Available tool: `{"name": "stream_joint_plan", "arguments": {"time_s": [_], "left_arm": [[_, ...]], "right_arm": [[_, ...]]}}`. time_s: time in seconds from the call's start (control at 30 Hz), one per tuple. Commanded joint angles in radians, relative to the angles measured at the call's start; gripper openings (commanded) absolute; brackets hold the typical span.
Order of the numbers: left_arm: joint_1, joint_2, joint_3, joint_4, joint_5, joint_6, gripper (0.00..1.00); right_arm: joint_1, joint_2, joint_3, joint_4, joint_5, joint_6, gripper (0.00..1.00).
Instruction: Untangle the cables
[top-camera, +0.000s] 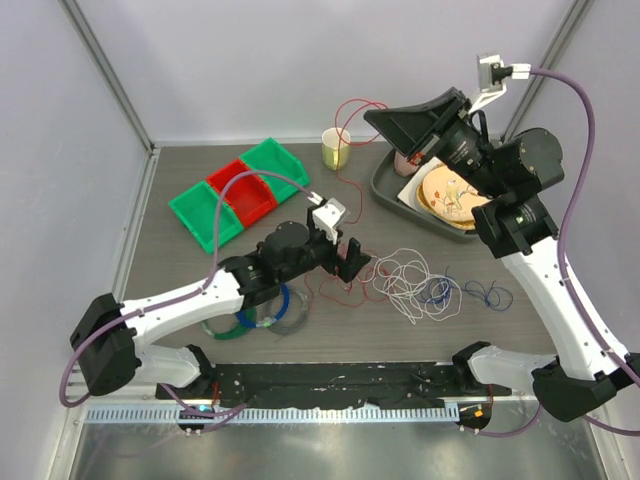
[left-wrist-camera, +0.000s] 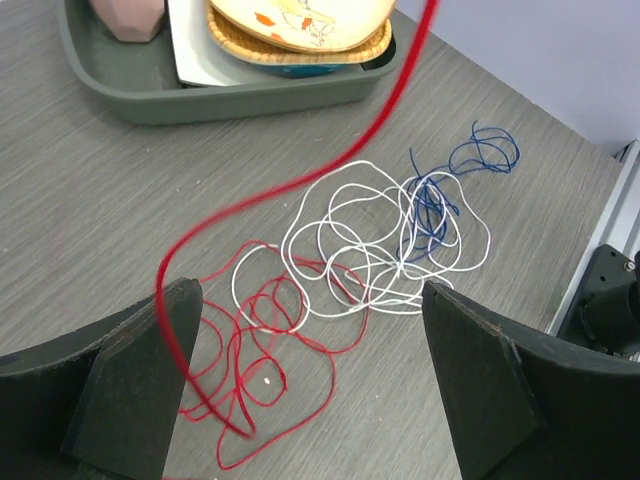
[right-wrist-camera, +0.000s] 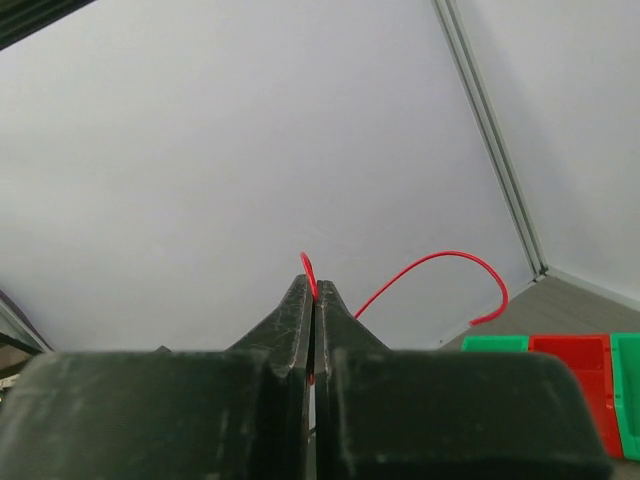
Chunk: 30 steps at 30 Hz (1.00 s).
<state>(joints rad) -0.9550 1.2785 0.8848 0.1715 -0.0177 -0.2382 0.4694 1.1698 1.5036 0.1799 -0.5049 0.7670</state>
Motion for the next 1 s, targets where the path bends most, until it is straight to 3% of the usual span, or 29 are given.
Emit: {"name": "stream_joint_plan", "arguments": {"time_s": [0.0, 0.07, 0.1, 0.17, 0.2, 0.27, 0.4, 0.43, 0.47, 0.5, 0.67, 0.83, 0.97], "left_arm": [[-0.005, 0.03, 0.069, 0.134, -0.014, 0.022, 0.92], [-0.004, 0.053, 0.091, 0.117, -0.025, 0.027, 0.81], [-0.004, 0.059, 0.095, 0.106, -0.034, 0.027, 0.68], [-0.004, 0.064, 0.097, 0.074, -0.082, 0.016, 0.56], [-0.004, 0.058, 0.092, 0.059, -0.091, 0.007, 0.42], [-0.007, 0.018, 0.05, 0.046, -0.093, -0.022, 0.38], [-0.016, -0.089, -0.076, 0.089, -0.108, -0.065, 0.42], [-0.018, -0.106, -0.12, 0.104, -0.107, -0.069, 0.39], [-0.018, -0.131, -0.136, 0.124, -0.097, -0.067, 0.3], [-0.019, -0.137, -0.142, 0.119, -0.103, -0.066, 0.01], [-0.021, -0.191, -0.127, 0.016, -0.189, -0.104, 0.0], [-0.019, -0.29, -0.071, -0.096, -0.333, -0.165, 0.0], [-0.018, -0.34, 0.026, -0.194, -0.462, -0.165, 0.0]], "right_arm": [[0.005, -0.01, 0.072, -0.006, 0.003, 0.034, 0.01], [0.005, -0.009, 0.075, -0.013, -0.004, 0.04, 0.01], [0.005, -0.007, 0.079, -0.016, -0.003, 0.041, 0.01], [0.005, -0.006, 0.093, -0.049, 0.008, 0.023, 0.01], [0.005, -0.009, 0.11, -0.071, 0.02, 0.008, 0.01], [0.005, -0.018, 0.115, -0.106, 0.054, -0.035, 0.01], [0.005, -0.056, 0.077, -0.14, 0.127, -0.086, 0.01], [0.005, -0.071, 0.069, -0.137, 0.14, -0.089, 0.01], [0.005, -0.076, 0.061, -0.125, 0.14, -0.086, 0.01], [0.005, -0.081, 0.055, -0.123, 0.141, -0.087, 0.01], [0.006, -0.09, 0.064, -0.227, 0.202, -0.133, 0.01], [0.005, -0.102, -0.035, -0.321, 0.293, -0.248, 0.02], [0.005, -0.091, -0.252, -0.307, 0.18, -0.334, 0.17]]}}
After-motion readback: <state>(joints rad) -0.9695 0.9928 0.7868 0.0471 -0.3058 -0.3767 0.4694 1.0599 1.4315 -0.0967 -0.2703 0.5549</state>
